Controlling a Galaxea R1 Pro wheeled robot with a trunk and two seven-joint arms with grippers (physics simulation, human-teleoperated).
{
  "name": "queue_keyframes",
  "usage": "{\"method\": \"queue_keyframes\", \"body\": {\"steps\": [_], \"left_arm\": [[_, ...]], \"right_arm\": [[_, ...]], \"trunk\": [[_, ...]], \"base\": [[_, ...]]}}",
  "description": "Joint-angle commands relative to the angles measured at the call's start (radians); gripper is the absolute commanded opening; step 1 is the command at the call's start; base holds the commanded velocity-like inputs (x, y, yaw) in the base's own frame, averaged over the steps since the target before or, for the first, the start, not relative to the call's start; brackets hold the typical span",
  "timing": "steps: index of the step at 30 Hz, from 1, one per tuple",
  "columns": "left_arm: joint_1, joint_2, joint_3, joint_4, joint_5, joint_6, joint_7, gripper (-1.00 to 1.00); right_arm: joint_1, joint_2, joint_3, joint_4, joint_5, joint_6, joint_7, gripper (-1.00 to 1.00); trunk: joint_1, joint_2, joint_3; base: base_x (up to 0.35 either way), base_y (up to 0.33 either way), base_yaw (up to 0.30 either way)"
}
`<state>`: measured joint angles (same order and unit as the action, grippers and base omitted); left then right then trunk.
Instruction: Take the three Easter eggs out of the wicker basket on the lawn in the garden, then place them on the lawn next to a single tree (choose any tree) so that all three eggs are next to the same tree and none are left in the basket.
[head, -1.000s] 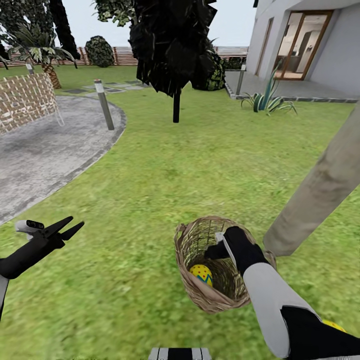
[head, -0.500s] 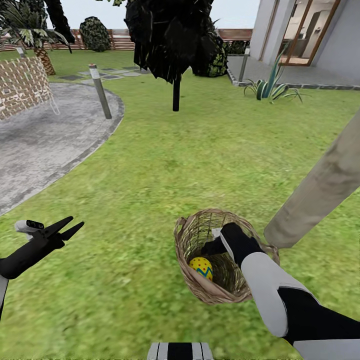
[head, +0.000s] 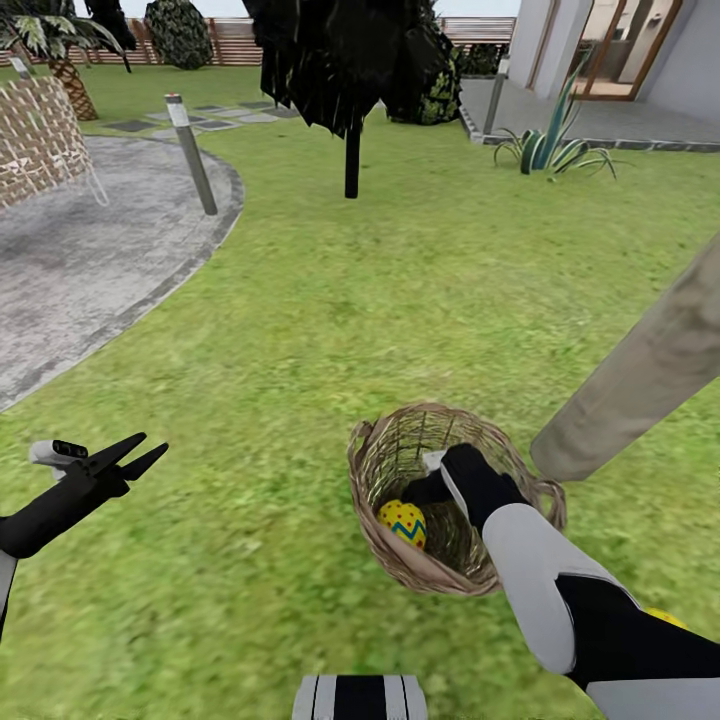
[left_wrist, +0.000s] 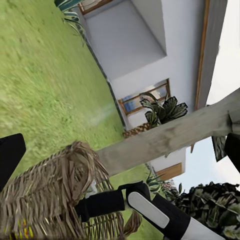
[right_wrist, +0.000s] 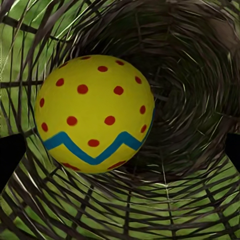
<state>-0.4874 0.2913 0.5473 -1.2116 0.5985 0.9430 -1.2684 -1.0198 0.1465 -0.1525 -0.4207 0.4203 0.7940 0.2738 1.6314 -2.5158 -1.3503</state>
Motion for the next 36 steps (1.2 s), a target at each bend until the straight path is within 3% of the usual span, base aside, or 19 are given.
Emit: {"method": "queue_keyframes", "body": {"steps": [1,25,30,36], "left_arm": [[0.0,0.0,0.0,0.0,0.003,0.008,-0.001,1.0],[0.0,0.0,0.0,0.0,0.003,0.008,-0.002,1.0],[0.0,0.0,0.0,0.0,0.003,0.008,-0.002,1.0],[0.0,0.0,0.0,0.0,0.003,0.007,-0.002,1.0]], "right_arm": [[0.0,0.002,-0.007,-0.002,0.011,0.002,0.008,1.0],[-0.003,0.002,-0.007,-0.021,0.009,-0.044,0.022,1.0],[-0.003,0.0,-0.006,-0.024,0.01,-0.044,0.091,1.0],[-0.004,0.001,-0.006,-0.043,0.011,-0.044,0.107,1.0]], "trunk": [[0.0,-0.001,-0.005],[0.011,-0.006,-0.098],[0.013,-0.007,-0.117],[0.015,-0.008,-0.128]], "base": [[0.0,0.0,0.0],[0.0,0.0,0.0],[0.0,0.0,0.0],[0.0,0.0,0.0]]}}
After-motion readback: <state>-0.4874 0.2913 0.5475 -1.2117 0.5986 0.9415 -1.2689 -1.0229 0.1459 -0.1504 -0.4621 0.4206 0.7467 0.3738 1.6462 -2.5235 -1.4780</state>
